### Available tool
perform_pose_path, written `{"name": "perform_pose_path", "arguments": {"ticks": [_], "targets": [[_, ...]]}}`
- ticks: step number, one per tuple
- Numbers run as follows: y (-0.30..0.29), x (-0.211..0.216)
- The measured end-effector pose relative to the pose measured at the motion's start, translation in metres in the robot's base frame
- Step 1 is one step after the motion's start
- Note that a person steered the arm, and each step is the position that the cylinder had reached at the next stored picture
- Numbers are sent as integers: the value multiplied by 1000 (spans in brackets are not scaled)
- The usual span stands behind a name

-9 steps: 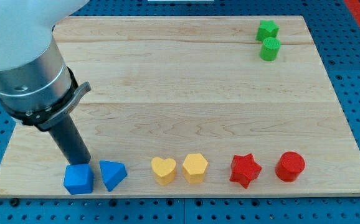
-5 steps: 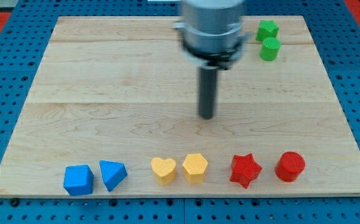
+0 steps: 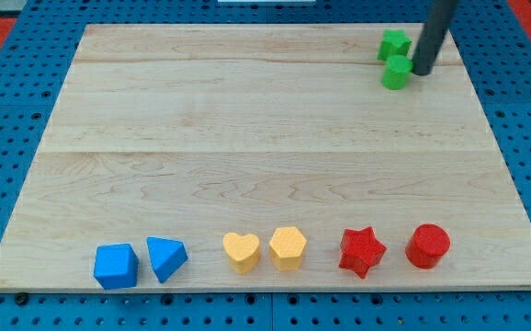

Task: Drag the green circle to the left side of the blue cube

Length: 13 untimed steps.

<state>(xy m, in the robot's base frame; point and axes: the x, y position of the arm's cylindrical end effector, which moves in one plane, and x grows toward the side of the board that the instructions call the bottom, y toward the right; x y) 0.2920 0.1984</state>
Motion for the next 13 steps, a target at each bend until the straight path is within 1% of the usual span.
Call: {"name": "perform_pose_path", "arguments": {"ticks": [1,2,4,5,7,8,9,10,11,12,13], "targets": [[-45,5],[-70,33],[-147,75],[-204,79],[-286,72],[-304,72],[-307,84],[-307,98],[-313,124],[-308,104],[-326,98]]}}
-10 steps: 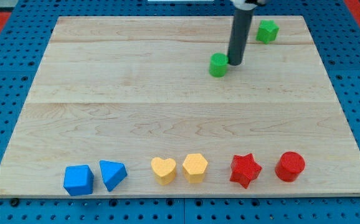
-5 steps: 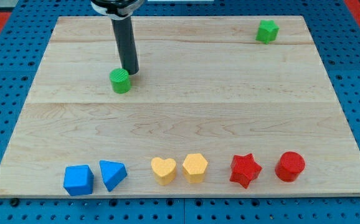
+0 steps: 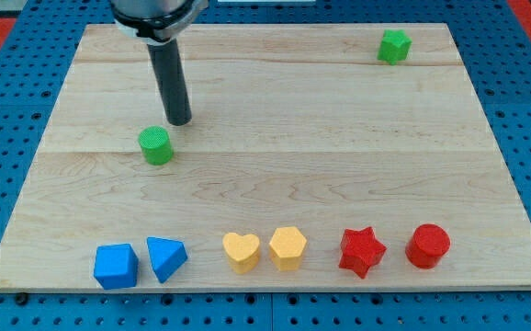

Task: Drag the green circle to the left side of the blue cube

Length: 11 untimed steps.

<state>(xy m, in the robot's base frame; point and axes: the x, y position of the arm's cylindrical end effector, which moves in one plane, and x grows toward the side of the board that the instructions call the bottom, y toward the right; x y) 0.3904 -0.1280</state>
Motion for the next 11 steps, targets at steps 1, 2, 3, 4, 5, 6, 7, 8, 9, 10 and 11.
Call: {"name": "perform_pose_path", "arguments": {"ticks": [1,2,3,4,5,6,7,8,9,10,11], "targets": [[-32,0],[-32,5],[-14,19],[-13,49],[-17,74],[8,82],[36,90],[28,114],[-8,119],[-45,108],[-41,102]]}}
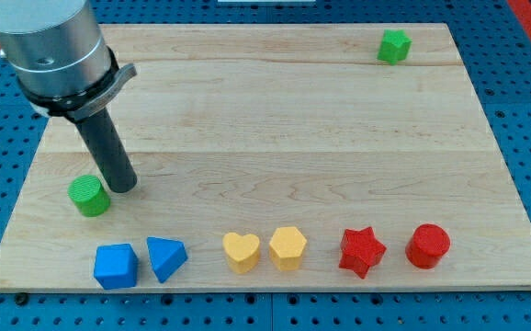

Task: Drag the green circle to the left side of the blue cube

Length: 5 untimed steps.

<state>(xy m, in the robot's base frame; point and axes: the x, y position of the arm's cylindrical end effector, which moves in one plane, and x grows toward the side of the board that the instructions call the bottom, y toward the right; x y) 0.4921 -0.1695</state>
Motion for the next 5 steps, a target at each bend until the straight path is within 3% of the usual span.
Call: {"name": "perform_pose_path", "arguments": {"ticks": [1,4,5], "targets": [[-14,-17],[-22,29],[-65,7]]}}
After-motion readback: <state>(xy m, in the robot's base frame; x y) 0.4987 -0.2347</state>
